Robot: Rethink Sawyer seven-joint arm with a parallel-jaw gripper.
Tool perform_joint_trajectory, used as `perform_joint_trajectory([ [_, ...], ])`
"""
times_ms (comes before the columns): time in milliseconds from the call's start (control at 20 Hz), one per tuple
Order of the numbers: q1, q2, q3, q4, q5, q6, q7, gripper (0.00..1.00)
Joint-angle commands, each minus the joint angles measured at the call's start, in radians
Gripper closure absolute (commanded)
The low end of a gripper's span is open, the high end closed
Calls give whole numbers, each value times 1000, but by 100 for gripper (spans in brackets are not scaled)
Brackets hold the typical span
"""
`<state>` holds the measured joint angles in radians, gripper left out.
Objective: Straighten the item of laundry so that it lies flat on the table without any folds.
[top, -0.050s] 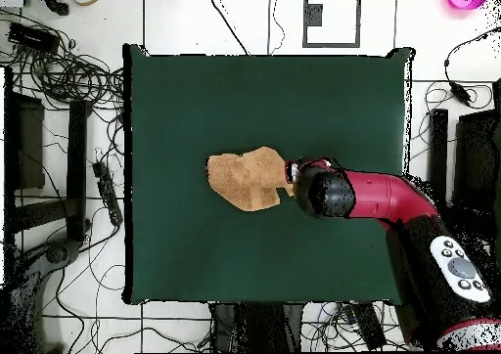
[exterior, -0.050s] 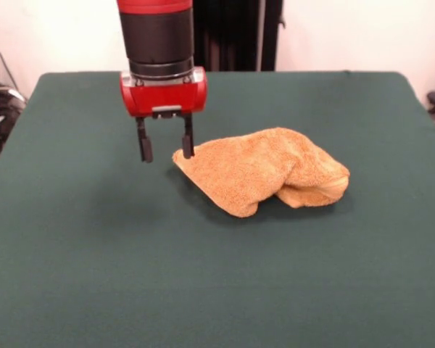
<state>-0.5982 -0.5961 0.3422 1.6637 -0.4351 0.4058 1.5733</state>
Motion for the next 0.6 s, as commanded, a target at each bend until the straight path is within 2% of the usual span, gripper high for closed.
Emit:
perform_joint_trajectory([
  [50, 13, 63, 123, -38, -12, 161, -127, 0],
  [250, 13, 84, 127, -51, 0, 210, -127, 0],
  [600, 12, 112, 136, -31, -13, 206, -107, 0],
])
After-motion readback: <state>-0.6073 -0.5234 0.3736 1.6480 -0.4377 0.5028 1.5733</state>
